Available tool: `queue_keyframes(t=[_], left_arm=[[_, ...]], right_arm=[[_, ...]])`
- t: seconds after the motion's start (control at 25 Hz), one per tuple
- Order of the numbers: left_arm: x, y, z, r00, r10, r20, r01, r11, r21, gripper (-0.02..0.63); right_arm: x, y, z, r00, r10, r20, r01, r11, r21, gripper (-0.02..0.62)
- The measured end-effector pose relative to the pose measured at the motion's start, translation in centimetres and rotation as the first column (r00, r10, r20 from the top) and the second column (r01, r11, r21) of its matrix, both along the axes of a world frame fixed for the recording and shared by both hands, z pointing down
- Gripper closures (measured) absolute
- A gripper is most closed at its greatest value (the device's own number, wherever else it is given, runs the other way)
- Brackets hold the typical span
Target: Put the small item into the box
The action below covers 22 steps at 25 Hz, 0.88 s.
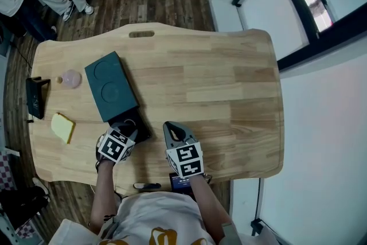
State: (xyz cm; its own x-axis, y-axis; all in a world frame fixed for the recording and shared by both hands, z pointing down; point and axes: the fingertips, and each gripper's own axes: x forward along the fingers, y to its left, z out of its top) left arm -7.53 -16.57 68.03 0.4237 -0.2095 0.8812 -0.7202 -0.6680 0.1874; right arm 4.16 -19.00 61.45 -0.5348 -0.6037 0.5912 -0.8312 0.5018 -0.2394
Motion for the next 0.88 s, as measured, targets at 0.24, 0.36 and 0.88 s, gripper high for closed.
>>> queue_keyframes(t=[0.24, 0.36, 0.88], left_arm=[[-0.4, -1.2, -2.3, 0.992, -0.097, -0.085, 0.103, 0.992, 0.075, 0.565], [-0.5, -1.3, -3.7, 0.983, -0.132, -0.131, 0.146, 0.984, 0.101, 0.565], [-0.4, 0.4, -10.6, 0.97, -0.13, -0.206, 0.188, 0.937, 0.294, 0.603]], right_arm=[[0.2, 0.1, -1.3, 1.0, 0.015, 0.015, -0.016, 0.999, 0.032, 0.591], [0.2, 0.1, -2.4, 0.999, 0.022, 0.025, -0.023, 0.998, 0.057, 0.591], [1.2, 1.4, -7.9, 0.991, 0.126, 0.039, -0.13, 0.984, 0.125, 0.591]])
